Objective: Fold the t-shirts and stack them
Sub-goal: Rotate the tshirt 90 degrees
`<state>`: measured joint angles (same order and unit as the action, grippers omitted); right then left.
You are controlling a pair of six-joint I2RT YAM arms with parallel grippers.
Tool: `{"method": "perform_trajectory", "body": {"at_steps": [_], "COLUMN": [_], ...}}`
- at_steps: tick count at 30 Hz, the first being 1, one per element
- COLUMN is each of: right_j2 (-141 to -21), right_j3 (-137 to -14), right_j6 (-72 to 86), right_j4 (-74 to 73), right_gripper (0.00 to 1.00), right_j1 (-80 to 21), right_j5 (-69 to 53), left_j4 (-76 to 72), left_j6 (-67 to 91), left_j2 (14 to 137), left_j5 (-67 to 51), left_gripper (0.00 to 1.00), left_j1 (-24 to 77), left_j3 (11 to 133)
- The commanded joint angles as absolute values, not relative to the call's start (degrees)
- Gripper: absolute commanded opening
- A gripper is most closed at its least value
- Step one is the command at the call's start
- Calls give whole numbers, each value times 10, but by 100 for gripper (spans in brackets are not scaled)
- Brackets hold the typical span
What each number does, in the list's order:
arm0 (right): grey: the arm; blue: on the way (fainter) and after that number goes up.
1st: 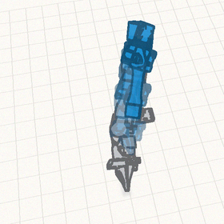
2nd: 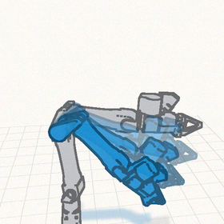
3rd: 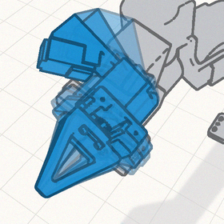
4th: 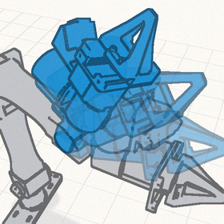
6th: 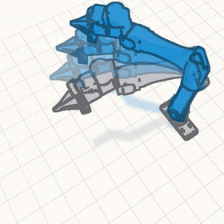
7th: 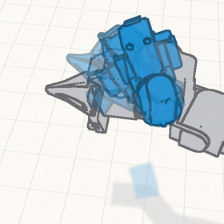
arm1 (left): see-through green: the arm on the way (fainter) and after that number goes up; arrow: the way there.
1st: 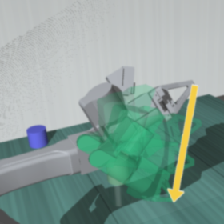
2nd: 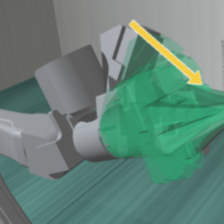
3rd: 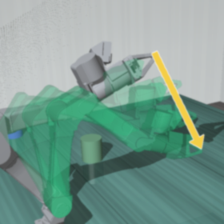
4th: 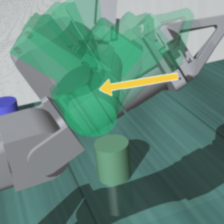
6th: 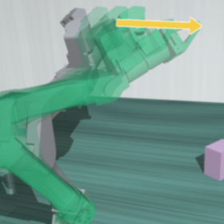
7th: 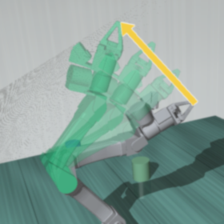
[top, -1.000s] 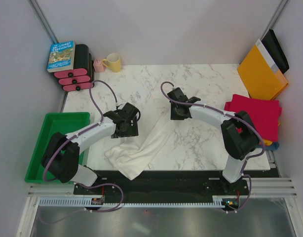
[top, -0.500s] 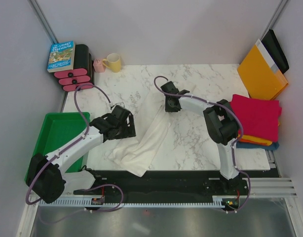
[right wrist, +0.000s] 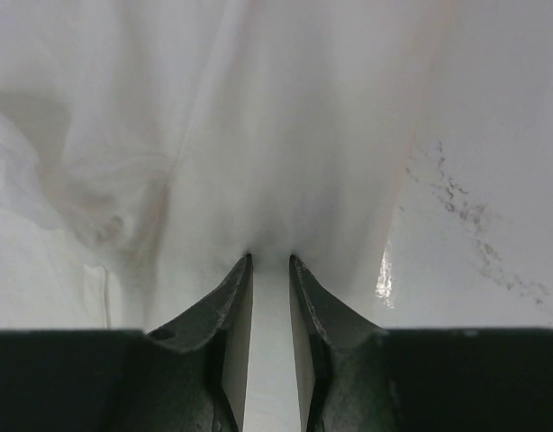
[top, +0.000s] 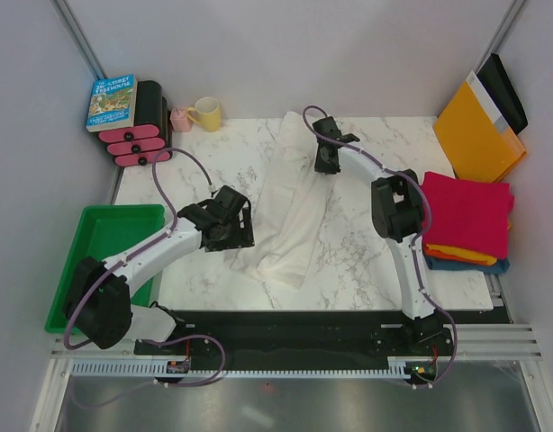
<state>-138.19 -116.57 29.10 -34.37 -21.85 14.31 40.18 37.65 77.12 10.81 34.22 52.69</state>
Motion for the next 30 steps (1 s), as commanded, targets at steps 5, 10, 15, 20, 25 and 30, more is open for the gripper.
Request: {"method": "perform_trajectory", "body": {"at_steps": [5,10,15,20,25,30], "right_j2": [-1189,-1077,-977,-961,-995,-987], "right_j3": [-1049,-859,-669,-551,-524,-490], "right_j6": [272,287,354,383,401,438], "right_j4": [-311,-297,-243,-202,-184,-198], "right_gripper": [34,32,23,22,20,20], "right_j1": [-292,-383,-439,-470,-497,-513], "right_j5": [107,97,120,125,137,142], "left_j4": [396,374,341,333,334,337], "left_j6": [357,376,392,395,394,394], "left_j2": [784,789,786,798,794,785], "left_j5": [170,151,114,102,105,110], "left_gripper": [87,87,86,86,86,86], "left_j1": [343,340,341,341,341,341], "left_j3": [548,528,494,488,488,481]}}
